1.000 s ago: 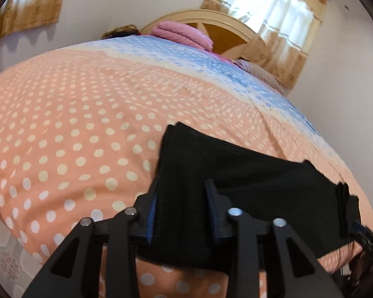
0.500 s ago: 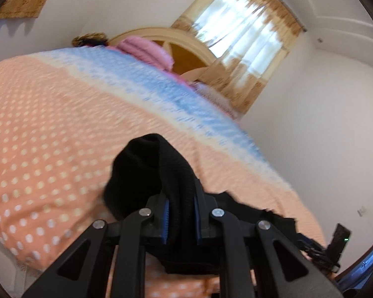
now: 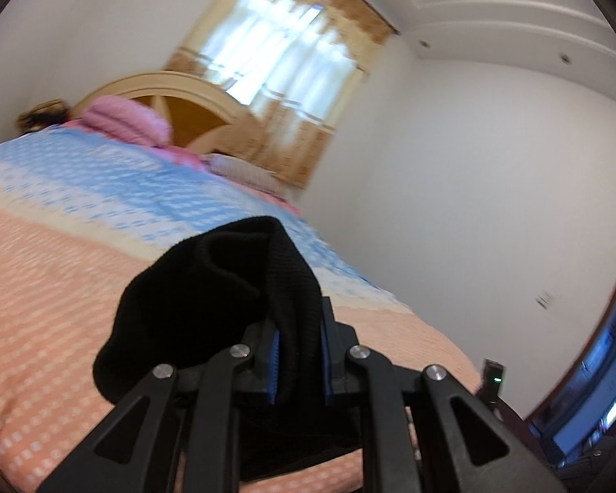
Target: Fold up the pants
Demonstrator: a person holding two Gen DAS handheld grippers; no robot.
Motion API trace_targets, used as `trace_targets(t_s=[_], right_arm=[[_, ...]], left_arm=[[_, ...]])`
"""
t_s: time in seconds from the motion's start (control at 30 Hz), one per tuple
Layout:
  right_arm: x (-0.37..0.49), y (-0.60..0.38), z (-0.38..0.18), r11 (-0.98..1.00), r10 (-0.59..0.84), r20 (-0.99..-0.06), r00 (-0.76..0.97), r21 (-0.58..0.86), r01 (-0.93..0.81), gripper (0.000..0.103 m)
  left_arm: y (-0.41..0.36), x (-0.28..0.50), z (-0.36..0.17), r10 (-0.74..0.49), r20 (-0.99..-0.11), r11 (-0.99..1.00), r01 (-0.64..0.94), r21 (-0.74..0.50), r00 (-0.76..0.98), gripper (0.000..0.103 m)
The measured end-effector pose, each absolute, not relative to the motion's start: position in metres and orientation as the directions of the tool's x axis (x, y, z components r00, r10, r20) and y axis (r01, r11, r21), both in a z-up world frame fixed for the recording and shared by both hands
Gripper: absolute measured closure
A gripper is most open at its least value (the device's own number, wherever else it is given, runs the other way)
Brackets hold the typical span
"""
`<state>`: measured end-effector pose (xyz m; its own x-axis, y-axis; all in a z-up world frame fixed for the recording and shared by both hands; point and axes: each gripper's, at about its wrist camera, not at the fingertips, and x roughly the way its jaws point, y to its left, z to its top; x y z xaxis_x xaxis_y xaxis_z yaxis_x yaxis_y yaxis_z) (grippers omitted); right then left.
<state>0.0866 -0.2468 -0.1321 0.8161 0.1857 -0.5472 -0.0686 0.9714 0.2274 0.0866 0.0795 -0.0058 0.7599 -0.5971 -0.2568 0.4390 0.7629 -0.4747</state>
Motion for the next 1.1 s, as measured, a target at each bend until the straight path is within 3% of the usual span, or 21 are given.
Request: trace_targets(t_s=[0.37,0.77,0.93,1.0,1.07,1.1], right_arm=[[0.074,-0.319,-0.146,0.939,0.096,-0.552,0.828,0.327,0.110,0.028],[0.079,-0.341,-0.161,0.917,0.071,-0.571,0.818,0.361,0.172,0.028],[0.082,-0.344,-0.170,0.918,0.056,-0.585,0.809,0.349,0.189,0.028],[0.082,-0.347,-0.172,0.915,0.060,-0.585,0.809,0.357,0.190,0.028],[0.081,-0.348,-0.172,0.914,0.063,-0.578,0.813,0.360,0.185,0.028],[0.080,-0.348,-0.171,0.914,0.067,-0.574,0.816,0.363,0.180,0.028]], left_arm=[[-0.055,0.118,0.001,-0.710,-0.371,0.703,0.582,-0.409,0.598,0.087],[-0.175,0.145,-0.090,-0.637,-0.557,0.768,0.502,-0.397,0.534,0.084],[-0.205,0.129,-0.104,-0.645,-0.582,0.748,0.567,-0.345,0.496,0.081],[-0.208,0.116,-0.095,-0.664,-0.565,0.723,0.614,-0.316,0.491,0.069],[-0.197,0.103,-0.083,-0.678,-0.534,0.712,0.633,-0.304,0.505,0.038],[-0.185,0.097,-0.075,-0.678,-0.506,0.716,0.633,-0.293,0.533,0.033]])
